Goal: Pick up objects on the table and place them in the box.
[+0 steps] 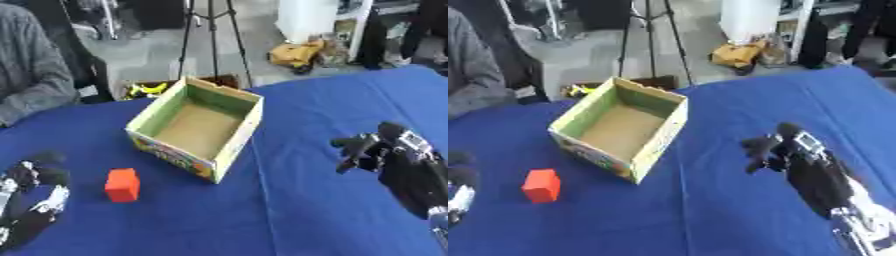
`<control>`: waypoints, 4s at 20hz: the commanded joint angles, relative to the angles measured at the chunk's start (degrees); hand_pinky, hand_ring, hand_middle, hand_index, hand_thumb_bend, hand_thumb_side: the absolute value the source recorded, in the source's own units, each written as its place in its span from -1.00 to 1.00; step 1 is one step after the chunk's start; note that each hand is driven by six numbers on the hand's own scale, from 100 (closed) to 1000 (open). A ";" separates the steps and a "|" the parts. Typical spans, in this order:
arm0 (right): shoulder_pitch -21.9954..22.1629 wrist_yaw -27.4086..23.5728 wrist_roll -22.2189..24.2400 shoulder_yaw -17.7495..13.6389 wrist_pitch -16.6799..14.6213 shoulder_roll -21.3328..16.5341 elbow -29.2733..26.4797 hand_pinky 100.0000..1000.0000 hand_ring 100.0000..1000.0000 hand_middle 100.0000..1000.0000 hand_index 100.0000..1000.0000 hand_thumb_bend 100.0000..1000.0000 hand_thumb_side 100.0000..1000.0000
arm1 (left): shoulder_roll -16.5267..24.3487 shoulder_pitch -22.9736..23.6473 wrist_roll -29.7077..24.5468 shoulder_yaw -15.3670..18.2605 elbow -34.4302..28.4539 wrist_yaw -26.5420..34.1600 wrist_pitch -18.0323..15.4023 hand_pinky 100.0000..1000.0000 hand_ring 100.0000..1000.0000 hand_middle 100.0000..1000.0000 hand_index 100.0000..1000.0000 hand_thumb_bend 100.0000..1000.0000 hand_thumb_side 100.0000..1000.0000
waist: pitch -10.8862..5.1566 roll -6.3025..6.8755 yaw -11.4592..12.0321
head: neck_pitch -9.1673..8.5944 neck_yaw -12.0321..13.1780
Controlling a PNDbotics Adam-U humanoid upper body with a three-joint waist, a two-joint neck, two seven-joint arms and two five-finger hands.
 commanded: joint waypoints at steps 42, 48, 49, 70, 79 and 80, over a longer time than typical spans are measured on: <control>-0.37 0.00 1.10 0.80 0.37 -1.31 -0.84 0.10 0.67 0.00 -0.03 -1.00 0.93 | 18.21 -34.09 -34.45 -17.03 34.04 -28.20 -15.30 0.42 0.37 0.40 0.72 0.25 -0.22 | -1.41 0.94 -3.14 | -0.14 0.89; -0.49 -0.06 1.16 0.85 0.43 -1.22 -0.80 0.10 0.67 0.00 -0.03 -1.00 0.93 | 16.46 -34.29 -33.37 -16.80 35.31 -30.03 -14.73 0.42 0.37 0.40 0.71 0.20 -0.25 | -1.35 0.96 -3.34 | -0.23 0.97; -0.51 -0.07 1.17 0.84 0.43 -1.22 -0.80 0.10 0.67 0.00 -0.03 -1.00 0.93 | 16.24 -34.29 -33.11 -16.78 35.52 -30.47 -14.68 0.42 0.37 0.40 0.72 0.20 -0.26 | -1.32 0.95 -3.36 | -0.26 0.99; -0.85 -0.01 1.46 0.85 0.45 -1.08 -0.77 0.10 0.67 0.00 -0.02 -1.00 0.94 | 12.83 -33.40 -28.11 -16.05 40.44 -36.32 -13.79 0.28 0.12 0.13 0.46 -0.44 -0.74 | -0.98 0.93 -3.90 | -0.59 1.21; -0.74 0.00 1.41 0.73 0.45 -1.10 -0.66 0.10 0.67 0.00 -0.02 -1.00 0.94 | 13.60 -33.39 -26.95 -15.21 40.11 -34.65 -11.14 0.04 -0.19 -0.22 0.08 -1.00 -0.89 | -1.17 1.03 -4.02 | -0.51 1.04; -0.71 -0.02 1.40 0.71 0.45 -1.13 -0.66 0.10 0.67 0.00 -0.02 -1.00 0.94 | 14.05 -33.60 -26.86 -14.91 39.37 -34.03 -10.93 0.04 -0.19 -0.22 0.07 -1.00 -0.88 | -1.22 1.04 -4.01 | -0.50 1.00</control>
